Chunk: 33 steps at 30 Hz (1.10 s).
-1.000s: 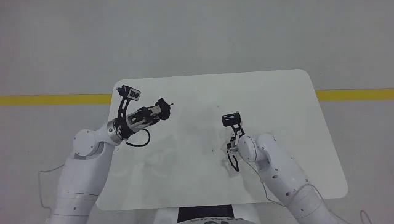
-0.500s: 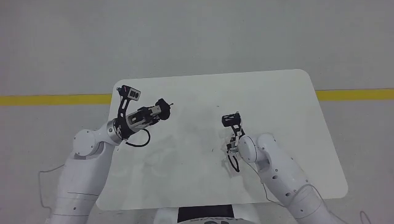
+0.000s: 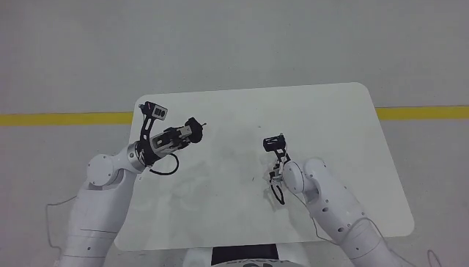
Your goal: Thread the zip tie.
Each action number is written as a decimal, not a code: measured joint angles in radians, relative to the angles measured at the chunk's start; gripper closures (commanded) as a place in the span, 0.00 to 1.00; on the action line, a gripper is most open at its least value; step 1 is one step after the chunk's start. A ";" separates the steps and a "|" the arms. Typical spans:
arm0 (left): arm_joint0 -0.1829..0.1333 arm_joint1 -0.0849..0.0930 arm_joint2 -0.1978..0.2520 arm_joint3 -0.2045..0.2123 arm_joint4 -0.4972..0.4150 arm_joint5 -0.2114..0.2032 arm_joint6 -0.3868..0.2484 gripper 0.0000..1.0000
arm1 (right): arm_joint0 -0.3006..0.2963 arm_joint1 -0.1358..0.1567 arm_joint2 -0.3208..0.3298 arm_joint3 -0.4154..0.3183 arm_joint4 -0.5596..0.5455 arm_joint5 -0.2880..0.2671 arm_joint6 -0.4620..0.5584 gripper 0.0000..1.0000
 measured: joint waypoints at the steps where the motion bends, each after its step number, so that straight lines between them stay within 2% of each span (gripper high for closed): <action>1: 0.000 0.000 0.000 0.000 0.000 0.000 0.000 1.00 | 0.000 0.000 0.000 0.001 -0.001 0.000 0.000 0.92; 15: 0.000 0.000 0.000 0.000 0.000 0.000 0.000 1.00 | 0.003 -0.004 -0.009 0.001 -0.028 -0.008 0.008 0.89; 18: 0.000 0.000 0.000 0.000 0.000 0.000 0.000 1.00 | 0.003 -0.005 -0.011 0.004 -0.031 -0.007 0.010 0.93; 20: 0.000 0.000 0.000 0.000 0.000 0.000 0.000 1.00 | 0.004 -0.006 -0.012 0.006 -0.033 -0.006 0.011 1.00; 33: 0.000 0.000 0.000 0.000 0.000 0.000 0.000 1.00 | -0.010 -0.007 -0.002 -0.039 -0.039 -0.013 0.022 1.00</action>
